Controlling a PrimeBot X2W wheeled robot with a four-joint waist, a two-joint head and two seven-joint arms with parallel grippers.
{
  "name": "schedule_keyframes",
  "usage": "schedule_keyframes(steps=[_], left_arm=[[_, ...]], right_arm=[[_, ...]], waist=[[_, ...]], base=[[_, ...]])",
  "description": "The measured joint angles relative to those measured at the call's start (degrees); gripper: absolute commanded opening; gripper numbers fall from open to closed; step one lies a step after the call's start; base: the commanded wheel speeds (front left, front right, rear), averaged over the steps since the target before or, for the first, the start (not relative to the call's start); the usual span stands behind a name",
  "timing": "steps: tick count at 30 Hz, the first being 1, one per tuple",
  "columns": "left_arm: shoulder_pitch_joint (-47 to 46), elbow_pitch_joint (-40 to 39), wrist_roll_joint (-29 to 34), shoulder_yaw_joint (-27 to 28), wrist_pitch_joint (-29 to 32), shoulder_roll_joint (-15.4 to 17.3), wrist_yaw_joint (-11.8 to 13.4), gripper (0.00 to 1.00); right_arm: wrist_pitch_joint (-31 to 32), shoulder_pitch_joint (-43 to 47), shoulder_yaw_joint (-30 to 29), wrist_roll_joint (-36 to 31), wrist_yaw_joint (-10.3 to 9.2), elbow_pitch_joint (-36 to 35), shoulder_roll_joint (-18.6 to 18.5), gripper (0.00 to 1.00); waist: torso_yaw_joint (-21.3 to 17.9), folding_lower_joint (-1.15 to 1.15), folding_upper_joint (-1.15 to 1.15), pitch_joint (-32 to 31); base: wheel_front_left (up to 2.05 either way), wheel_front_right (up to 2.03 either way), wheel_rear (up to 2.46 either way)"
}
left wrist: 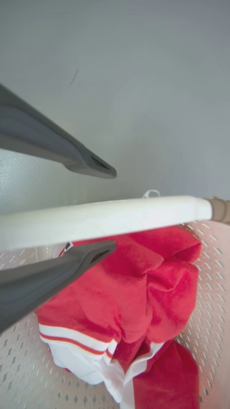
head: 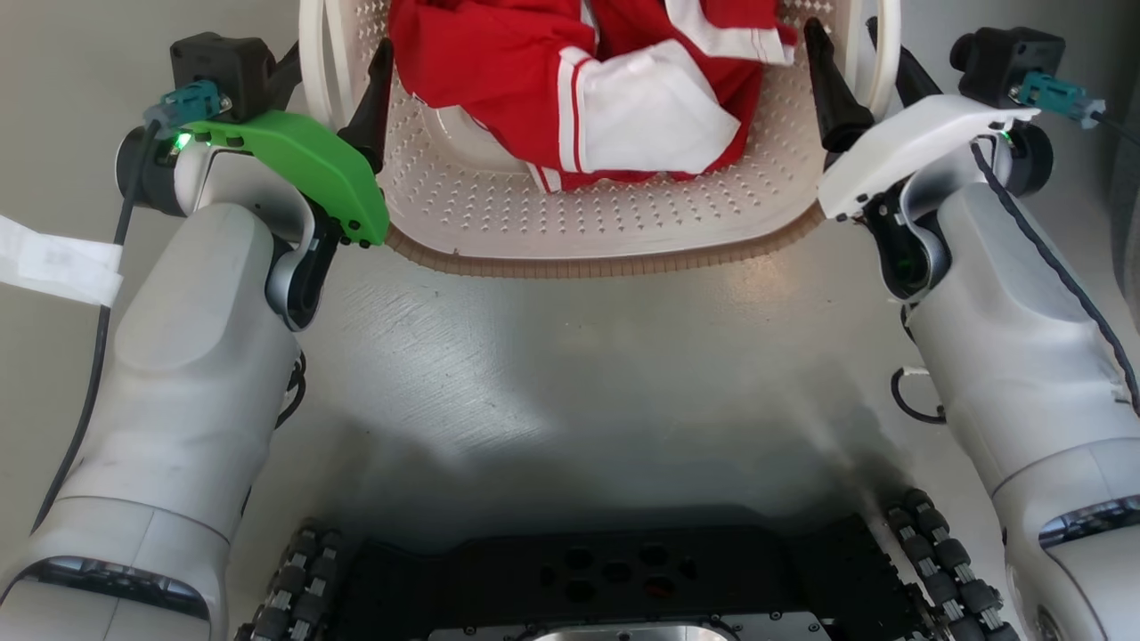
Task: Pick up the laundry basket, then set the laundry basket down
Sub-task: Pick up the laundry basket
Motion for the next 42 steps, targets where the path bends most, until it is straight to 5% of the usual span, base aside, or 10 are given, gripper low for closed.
schedule_keyframes(steps=[2, 3, 4, 5, 6, 7, 24, 42], left_arm=[[-0.1, 0.2, -0.3, -0.2, -0.1, 0.0, 0.0, 1.00], [-0.4, 0.4, -0.5, -0.4, -0.1, 0.0, 0.0, 0.89], [-0.6, 0.5, -0.7, -0.7, -0.2, 0.0, 0.0, 0.39], [-0.8, 0.8, -1.0, -1.1, -0.2, 0.0, 0.0, 0.01], [-1.0, 1.1, -1.3, -1.4, -0.2, 0.0, 0.0, 0.00], [-1.2, 1.3, -1.8, -1.7, -0.5, 0.0, 0.0, 0.00], [-1.8, 5.3, -7.4, -5.3, -3.0, -1.3, 0.4, 0.00], [2.4, 7.9, -11.7, -9.2, -4.2, -1.3, 0.3, 0.00]], right_arm=[[0.0, -0.3, 0.3, 0.4, 0.01, 0.3, 0.0, 0.73], [-0.1, -0.7, 0.6, 0.7, 0.01, 0.5, 0.0, 0.63], [-0.1, -0.9, 0.9, 1.0, 0.01, 0.6, 0.0, 0.44], [-0.4, -1.1, 1.2, 1.1, 0.04, 0.8, 0.0, 0.31], [-0.5, -1.4, 1.4, 1.2, 0.27, 1.1, 0.0, 0.06], [-0.5, -1.6, 1.7, 1.3, 0.34, 1.4, -0.1, 0.00], [-1.8, -2.4, 5.4, 4.5, -0.24, 5.8, 1.0, 0.00], [-2.0, -0.5, 9.1, 6.6, -0.21, 8.9, 0.9, 0.00]], waist=[[0.1, 0.00, 0.00, 0.0], [0.2, 0.00, 0.00, 0.0], [0.2, 0.00, 0.00, 0.0], [0.3, 0.00, 0.00, 0.0], [0.4, 0.00, 0.00, 0.0], [0.4, 0.00, 0.00, 0.0], [0.4, 0.00, 0.00, -4.0], [-0.2, 0.00, 0.00, -15.2]], base=[[0.00, 0.00, 0.00], [0.00, 0.00, 0.00], [0.00, 0.00, 0.00], [0.00, 0.00, 0.00], [0.00, 0.00, 0.00], [0.00, 0.00, 0.00], [0.00, 0.00, 0.00], [0.00, 0.00, 0.00]])
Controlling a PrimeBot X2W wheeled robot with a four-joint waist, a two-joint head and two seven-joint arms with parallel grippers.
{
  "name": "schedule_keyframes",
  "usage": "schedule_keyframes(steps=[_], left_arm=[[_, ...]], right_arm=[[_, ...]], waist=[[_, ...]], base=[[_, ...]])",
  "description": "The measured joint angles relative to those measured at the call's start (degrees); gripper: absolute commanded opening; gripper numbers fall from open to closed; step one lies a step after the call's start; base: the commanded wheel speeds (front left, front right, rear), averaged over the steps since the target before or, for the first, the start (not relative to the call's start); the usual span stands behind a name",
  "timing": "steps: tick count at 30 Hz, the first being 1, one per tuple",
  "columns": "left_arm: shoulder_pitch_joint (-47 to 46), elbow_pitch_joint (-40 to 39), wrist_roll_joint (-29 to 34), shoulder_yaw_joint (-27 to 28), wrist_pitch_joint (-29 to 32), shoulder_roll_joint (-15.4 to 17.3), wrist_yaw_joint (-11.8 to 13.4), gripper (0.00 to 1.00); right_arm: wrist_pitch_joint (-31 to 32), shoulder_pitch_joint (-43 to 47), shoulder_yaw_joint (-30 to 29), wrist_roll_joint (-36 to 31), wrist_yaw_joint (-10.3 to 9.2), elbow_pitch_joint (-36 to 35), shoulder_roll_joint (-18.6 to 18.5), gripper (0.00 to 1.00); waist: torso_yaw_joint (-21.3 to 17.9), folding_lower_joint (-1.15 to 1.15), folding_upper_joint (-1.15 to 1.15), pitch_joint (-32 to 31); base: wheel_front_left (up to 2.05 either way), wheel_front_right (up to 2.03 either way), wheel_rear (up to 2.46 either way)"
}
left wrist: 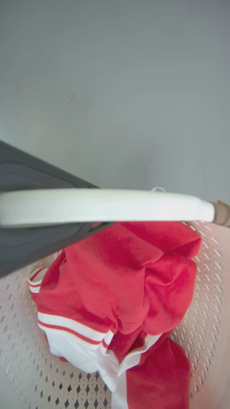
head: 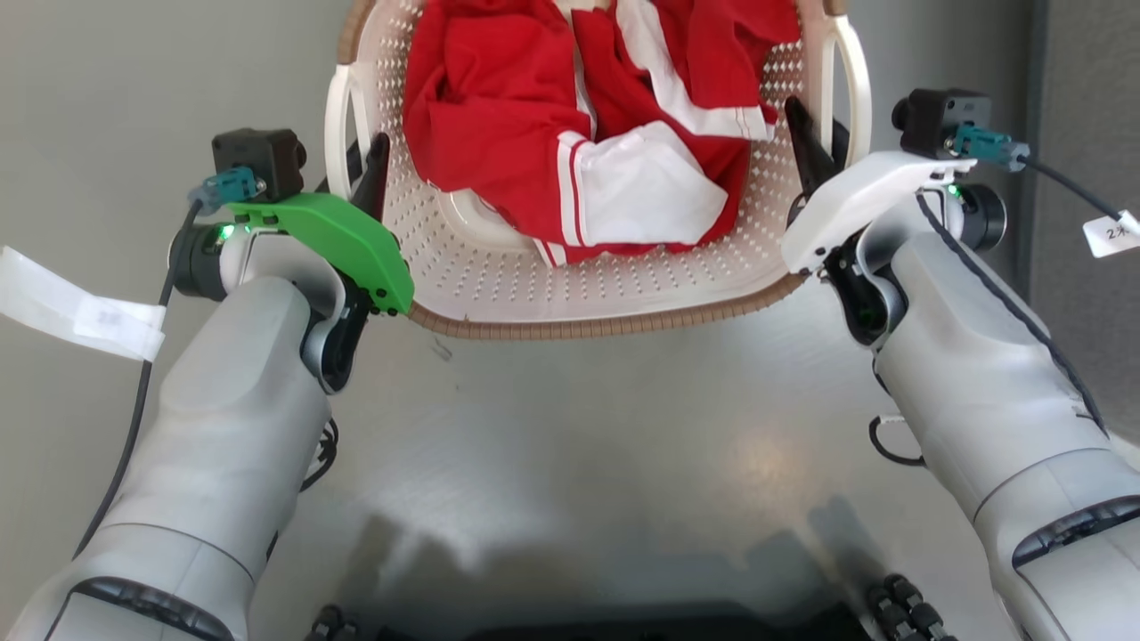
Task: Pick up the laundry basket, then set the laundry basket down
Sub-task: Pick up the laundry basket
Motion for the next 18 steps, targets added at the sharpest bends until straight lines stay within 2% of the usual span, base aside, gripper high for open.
schedule_keyframes(steps=[7, 18], left_arm=[[1.5, 1.3, -2.3, -1.7, 0.7, 0.0, 0.0, 0.00], [5.9, 3.0, -5.5, -4.4, 4.0, 0.0, 0.0, 0.00]], right_arm=[[0.1, 1.6, 3.2, 3.0, -0.01, 1.4, 0.0, 0.00], [4.4, 5.6, 8.0, 8.2, -0.03, 2.6, -0.1, 0.00]], waist=[[-0.3, 0.00, 0.00, -5.0], [-0.7, 0.00, 0.00, -13.1]], base=[[0.00, 0.00, 0.00], [0.00, 0.00, 0.00]])
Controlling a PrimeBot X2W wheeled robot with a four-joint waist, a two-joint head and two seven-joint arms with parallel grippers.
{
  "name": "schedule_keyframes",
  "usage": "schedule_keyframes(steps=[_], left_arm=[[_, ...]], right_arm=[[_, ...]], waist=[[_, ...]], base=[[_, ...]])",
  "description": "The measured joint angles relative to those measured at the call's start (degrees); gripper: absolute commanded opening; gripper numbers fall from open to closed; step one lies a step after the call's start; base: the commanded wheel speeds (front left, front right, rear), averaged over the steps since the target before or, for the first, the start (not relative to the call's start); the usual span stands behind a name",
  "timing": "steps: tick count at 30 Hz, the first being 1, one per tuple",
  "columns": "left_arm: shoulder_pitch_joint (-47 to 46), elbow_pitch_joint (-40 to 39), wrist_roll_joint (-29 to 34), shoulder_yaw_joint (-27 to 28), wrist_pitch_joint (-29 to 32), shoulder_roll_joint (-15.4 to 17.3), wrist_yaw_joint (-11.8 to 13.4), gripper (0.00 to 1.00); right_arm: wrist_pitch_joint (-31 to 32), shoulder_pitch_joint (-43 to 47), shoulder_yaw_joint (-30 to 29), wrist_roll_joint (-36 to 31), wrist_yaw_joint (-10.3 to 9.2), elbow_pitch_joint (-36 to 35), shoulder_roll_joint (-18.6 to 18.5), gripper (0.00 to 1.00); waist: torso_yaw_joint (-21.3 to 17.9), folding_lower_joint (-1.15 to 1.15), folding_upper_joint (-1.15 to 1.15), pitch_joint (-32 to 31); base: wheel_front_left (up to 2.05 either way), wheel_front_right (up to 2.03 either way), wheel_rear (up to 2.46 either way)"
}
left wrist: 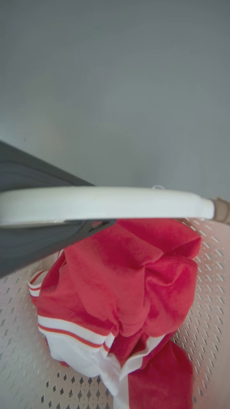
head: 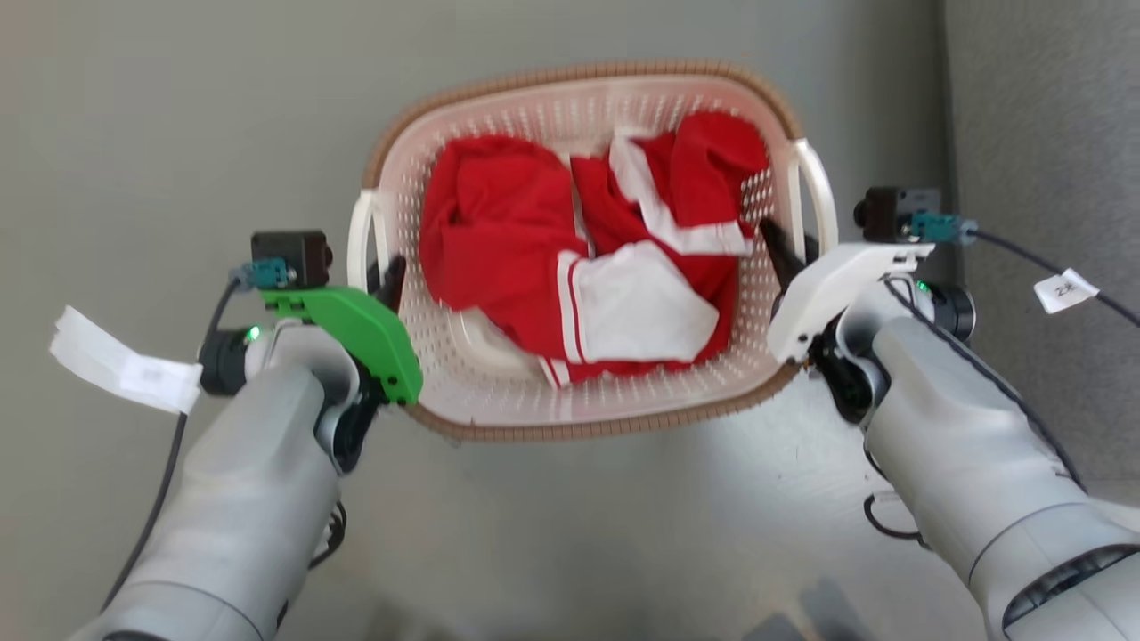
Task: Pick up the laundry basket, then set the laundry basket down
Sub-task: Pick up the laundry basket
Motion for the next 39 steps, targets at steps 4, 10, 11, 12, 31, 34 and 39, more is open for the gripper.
schedule_keyframes(steps=[4, 10, 11, 12, 31, 34, 39], left_arm=[[2.1, 0.5, -1.1, -1.1, 1.9, 0.0, 0.0, 0.00], [4.8, 1.3, -3.5, -2.4, 4.8, -0.2, 0.0, 0.00], [5.3, 1.4, -3.9, -2.6, 5.4, -0.2, 0.0, 0.00], [5.8, 1.6, -4.1, -2.8, 5.9, -0.3, 0.0, 0.00], [13.8, 3.4, -8.3, -4.7, 12.3, -0.5, -0.1, 0.00], [15.3, 3.9, -8.7, -5.0, 12.8, -0.6, -0.1, 0.00], [17.2, 4.4, -9.2, -5.4, 13.4, -0.8, -0.1, 0.00]], right_arm=[[2.5, 1.6, 1.7, 1.9, -0.01, 0.5, 0.0, 0.00], [5.9, 3.9, 2.9, 4.5, -0.02, 1.7, 0.1, 0.00], [6.4, 4.5, 3.2, 5.0, -0.02, 1.8, 0.2, 0.00], [6.9, 5.1, 3.5, 5.3, -0.02, 1.8, 0.2, 0.00], [12.9, 13.5, 8.3, 11.9, -0.55, 1.6, 0.2, 0.00], [13.4, 15.3, 9.0, 12.7, -0.56, 1.5, 0.2, 0.00], [14.1, 17.7, 9.8, 14.4, -0.58, 1.4, 0.2, 0.00]], waist=[[-0.1, 0.00, 0.00, -3.7], [-0.3, 0.00, 0.00, -8.1], [-0.4, 0.00, 0.00, -8.9], [-0.4, 0.00, 0.00, -9.6], [-1.3, 0.00, 0.00, -22.8], [-1.4, 0.00, 0.00, -25.0], [-1.7, 0.00, 0.00, -28.5]], base=[[0.00, 0.00, 0.00], [0.00, 0.00, 0.00], [0.00, 0.00, 0.00], [0.00, 0.00, 0.00], [0.00, 0.00, 0.00], [0.00, 0.00, 0.00], [0.00, 0.00, 0.00]])
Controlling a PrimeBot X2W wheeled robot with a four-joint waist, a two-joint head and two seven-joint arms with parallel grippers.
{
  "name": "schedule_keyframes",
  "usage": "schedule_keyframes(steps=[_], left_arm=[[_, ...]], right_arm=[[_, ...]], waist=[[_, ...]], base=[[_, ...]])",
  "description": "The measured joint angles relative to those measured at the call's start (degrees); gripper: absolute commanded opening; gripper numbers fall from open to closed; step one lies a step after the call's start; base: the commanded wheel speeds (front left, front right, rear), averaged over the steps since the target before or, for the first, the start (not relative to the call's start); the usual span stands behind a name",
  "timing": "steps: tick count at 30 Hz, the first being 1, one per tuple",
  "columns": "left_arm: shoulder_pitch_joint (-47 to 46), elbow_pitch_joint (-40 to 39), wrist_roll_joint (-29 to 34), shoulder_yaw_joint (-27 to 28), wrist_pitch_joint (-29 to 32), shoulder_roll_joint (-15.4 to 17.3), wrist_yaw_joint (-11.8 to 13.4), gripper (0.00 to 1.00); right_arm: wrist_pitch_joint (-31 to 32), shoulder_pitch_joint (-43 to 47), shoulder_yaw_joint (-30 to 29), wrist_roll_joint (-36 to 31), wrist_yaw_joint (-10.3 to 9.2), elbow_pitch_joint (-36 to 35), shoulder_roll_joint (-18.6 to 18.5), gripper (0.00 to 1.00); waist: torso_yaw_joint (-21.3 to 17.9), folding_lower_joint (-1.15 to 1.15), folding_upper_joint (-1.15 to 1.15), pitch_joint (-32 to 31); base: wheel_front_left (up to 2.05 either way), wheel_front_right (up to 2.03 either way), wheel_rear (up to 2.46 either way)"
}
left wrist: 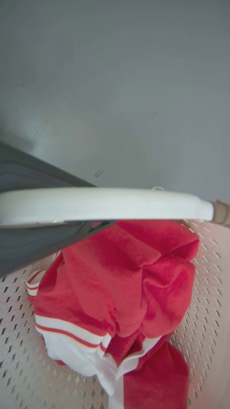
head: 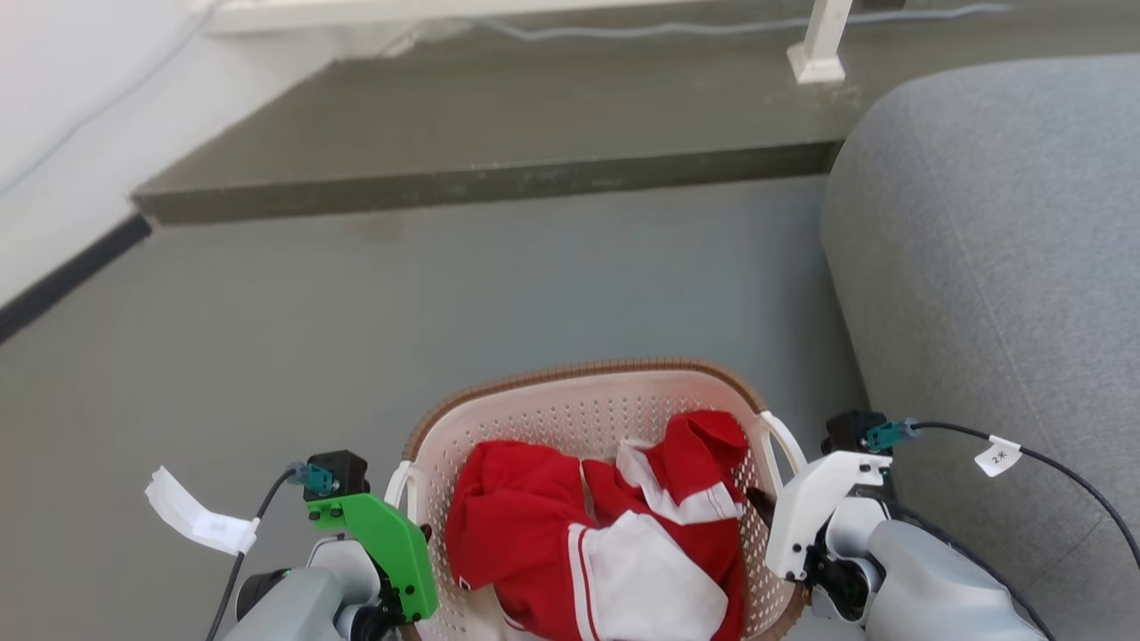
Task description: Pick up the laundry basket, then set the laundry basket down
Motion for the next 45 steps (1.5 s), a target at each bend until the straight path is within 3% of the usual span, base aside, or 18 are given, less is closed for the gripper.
schedule_keyframes(steps=[11, 45], left_arm=[[0.4, 0.6, -0.7, -0.6, 1.0, -0.1, 0.0, 0.00], [0.4, 1.4, -1.7, -1.5, 1.5, -0.1, 0.0, 0.00]], right_arm=[[0.8, 0.4, 1.3, 1.1, -0.02, 0.0, -0.1, 0.00], [1.0, 0.4, 4.4, 4.1, -0.44, 0.5, -0.1, 0.00]], waist=[[-0.5, 0.00, 0.00, -3.9], [-0.8, 0.00, 0.00, -4.0]], base=[[0.00, 0.00, 0.00], [0.00, 0.00, 0.00]])
